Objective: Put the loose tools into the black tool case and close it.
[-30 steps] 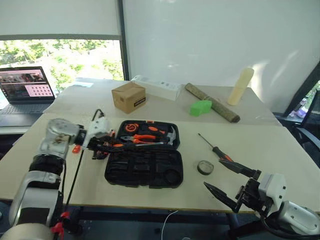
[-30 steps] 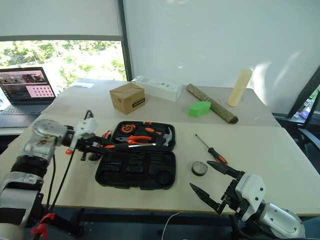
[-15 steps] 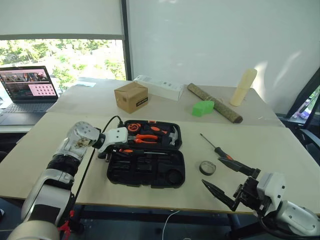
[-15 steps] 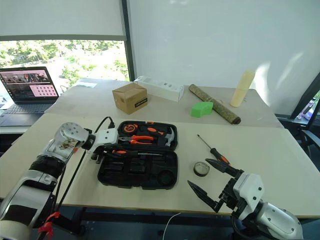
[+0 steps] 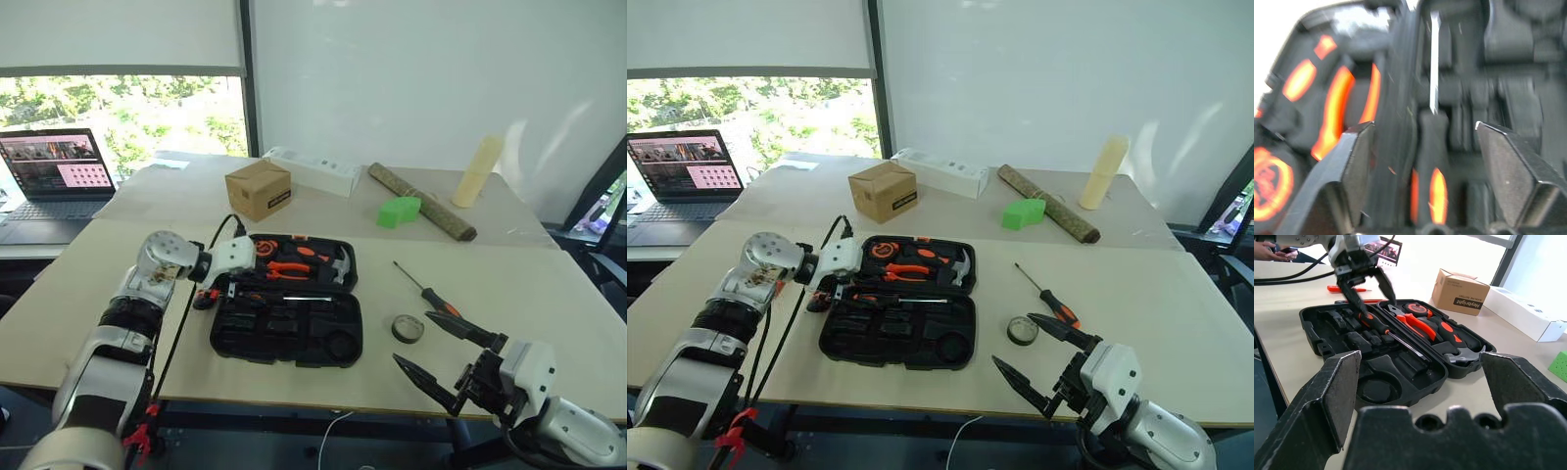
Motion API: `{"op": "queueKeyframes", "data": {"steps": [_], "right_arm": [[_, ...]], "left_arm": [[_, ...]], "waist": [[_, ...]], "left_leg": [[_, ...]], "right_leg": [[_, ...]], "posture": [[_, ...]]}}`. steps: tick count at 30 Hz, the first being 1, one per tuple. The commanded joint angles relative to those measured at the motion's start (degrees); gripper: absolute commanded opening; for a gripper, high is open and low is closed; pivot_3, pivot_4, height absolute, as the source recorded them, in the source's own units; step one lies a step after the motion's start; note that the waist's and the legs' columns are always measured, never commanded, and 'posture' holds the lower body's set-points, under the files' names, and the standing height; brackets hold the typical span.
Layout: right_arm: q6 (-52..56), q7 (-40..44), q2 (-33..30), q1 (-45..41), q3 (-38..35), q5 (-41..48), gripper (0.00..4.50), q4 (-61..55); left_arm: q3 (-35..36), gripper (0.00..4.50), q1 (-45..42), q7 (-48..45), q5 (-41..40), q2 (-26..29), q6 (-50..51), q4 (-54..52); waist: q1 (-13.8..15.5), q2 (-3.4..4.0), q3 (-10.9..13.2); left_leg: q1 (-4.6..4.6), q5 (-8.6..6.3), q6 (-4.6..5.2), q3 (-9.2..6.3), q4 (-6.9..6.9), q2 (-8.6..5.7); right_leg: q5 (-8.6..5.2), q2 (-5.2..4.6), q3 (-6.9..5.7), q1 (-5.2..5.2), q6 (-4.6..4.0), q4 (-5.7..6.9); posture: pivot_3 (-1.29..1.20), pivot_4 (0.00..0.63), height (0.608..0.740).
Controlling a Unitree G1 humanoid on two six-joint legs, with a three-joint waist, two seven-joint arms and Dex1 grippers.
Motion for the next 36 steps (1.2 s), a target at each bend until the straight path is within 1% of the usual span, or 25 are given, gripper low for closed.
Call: {"op": "queueKeyframes", "data": {"steps": [1,3,6,8,9,10,11,21,23,25,27,29,31,32,35,36], "right_arm": [[-0.35,0.04,0.32,-0.21,0.50,0.37,4.50,-1.66],[-0.26,-0.11,0.43,-0.30,0.87,0.22,4.50,-1.71],[-0.21,-0.22,0.34,-0.39,1.23,0.09,4.50,-1.65],[-0.28,-0.15,0.23,-0.39,1.15,0.08,4.50,-1.52],[-0.30,-0.10,0.18,-0.44,1.06,0.12,4.50,-1.42],[-0.36,-0.03,0.14,-0.47,0.97,0.11,4.50,-1.29],[-0.40,-0.01,0.12,-0.51,0.92,0.10,4.50,-1.21],[-0.91,-0.03,0.26,0.18,0.16,-0.05,4.50,-0.91],[-1.19,-0.22,0.47,0.49,-0.07,-0.28,4.50,-0.67],[-1.40,-0.53,0.75,0.77,-0.06,-0.70,4.50,-0.55],[-1.53,-0.71,0.98,1.01,-0.01,-1.08,4.50,-0.51],[-1.72,-1.04,1.27,1.43,-0.21,-1.89,4.50,-0.37],[-1.96,-1.53,1.71,1.88,-0.74,-2.35,4.50,-0.20],[-2.08,-1.90,1.97,2.45,-1.85,-2.26,4.50,0.05],[-1.97,-2.43,2.86,5.25,-6.77,0.17,4.50,1.00],[-2.45,-1.70,2.85,7.02,-8.81,0.51,4.50,1.78]], "left_arm": [[0.85,3.24,-0.36,0.23,-0.91,0.16,-1.57,0.01],[0.82,2.73,0.69,0.43,-1.01,-0.49,-0.82,0.46],[0.40,1.57,1.80,2.41,0.13,-1.45,-0.82,2.33],[0.27,0.93,2.00,3.55,0.74,-2.01,0.26,3.47],[0.10,0.46,2.10,3.96,1.07,-2.24,0.49,3.98],[-0.15,0.20,2.16,4.97,1.68,-2.52,0.42,4.62],[-0.38,0.05,2.24,5.77,2.21,-2.77,0.36,5.16],[-3.66,0.05,4.58,5.55,5.25,-4.09,-0.93,4.37],[-6.29,0.05,5.25,8.35,9.24,-3.74,-1.63,3.70],[-8.32,0.05,5.83,10.57,12.09,-3.72,-0.89,2.85],[-8.97,0.05,6.28,11.66,12.84,-4.15,0.92,1.93],[-9.66,0.05,6.91,12.51,13.62,-4.58,1.70,0.62],[-8.48,0.05,7.72,13.13,11.83,-5.54,3.17,-0.95],[-6.90,0.05,8.26,12.45,9.43,-5.79,3.14,-1.79],[-1.30,0.05,9.53,10.09,2.35,-5.18,2.74,-3.66],[1.10,0.29,10.04,8.75,-0.41,-4.35,2.86,-3.86]], "waist": [[-0.01,0.00,0.00],[-0.06,0.01,0.00],[-0.03,0.02,0.01],[-0.03,0.01,0.01],[-0.03,0.01,0.01],[-0.03,0.01,0.01],[0.01,0.01,0.01],[0.09,0.04,-0.01],[0.12,0.06,-0.02],[0.16,0.10,-0.05],[0.16,0.33,-0.20],[0.19,0.67,-0.41],[0.20,1.01,-0.67],[0.23,1.14,-0.75],[0.23,1.20,-0.78],[0.19,1.17,-0.76]], "left_leg": [[0.01,0.00,0.00,0.00,-0.01,0.00],[0.01,0.00,0.00,0.01,-0.01,0.00],[0.02,0.00,0.00,0.01,-0.01,0.00],[0.00,0.00,0.00,0.01,0.01,0.00],[0.00,0.00,0.00,0.01,0.02,0.00],[-0.01,0.00,0.00,0.00,0.02,0.00],[-0.01,-0.01,0.01,0.00,0.02,0.00],[0.14,-0.03,0.06,0.00,0.03,-0.02],[0.22,-0.05,0.09,-0.01,0.03,-0.02],[0.52,-0.09,0.15,-0.03,-0.01,-0.02],[0.85,-0.14,0.22,-0.02,-0.07,-0.01],[0.87,-0.17,0.27,0.00,-0.09,0.00],[0.89,-0.18,0.28,0.01,-0.07,-0.01],[0.89,-0.18,0.28,0.02,-0.07,-0.01],[0.87,-0.17,0.28,0.01,-0.07,-0.01],[0.84,-0.17,0.28,0.01,-0.08,0.00]], "right_leg": [[0.00,0.00,0.00,0.01,0.00,0.00],[0.00,0.01,0.01,0.00,0.00,0.00],[0.00,0.01,0.01,0.01,0.00,0.00],[0.01,0.01,0.01,0.01,0.02,0.00],[0.01,0.01,0.01,0.01,0.02,0.00],[0.01,0.00,0.01,0.00,0.02,0.00],[0.01,0.01,0.01,0.00,0.03,-0.01],[0.03,-0.02,0.00,0.17,0.05,-0.03],[0.02,-0.03,0.00,0.27,0.05,-0.04],[0.02,-0.03,-0.01,0.58,0.05,-0.13],[0.00,-0.07,0.00,0.92,0.09,-0.21],[0.03,-0.15,0.04,0.92,0.16,-0.20],[0.04,-0.19,0.08,0.94,0.20,-0.19],[0.03,-0.19,0.11,0.94,0.23,-0.18],[0.00,-0.19,0.13,0.87,0.29,-0.14],[0.02,-0.18,0.14,0.82,0.26,-0.14]], "posture": [[0.00,0.150,0.740],[0.00,0.150,0.740],[0.00,0.150,0.740],[0.00,0.150,0.740],[0.00,0.150,0.740],[0.00,0.150,0.740],[0.00,0.150,0.740],[0.00,0.150,0.740],[0.00,0.150,0.740],[0.00,0.150,0.740],[0.00,0.150,0.740],[0.00,0.150,0.740],[0.00,0.150,0.740],[0.00,0.150,0.740],[0.00,0.150,0.740],[0.00,0.150,0.740]]}}
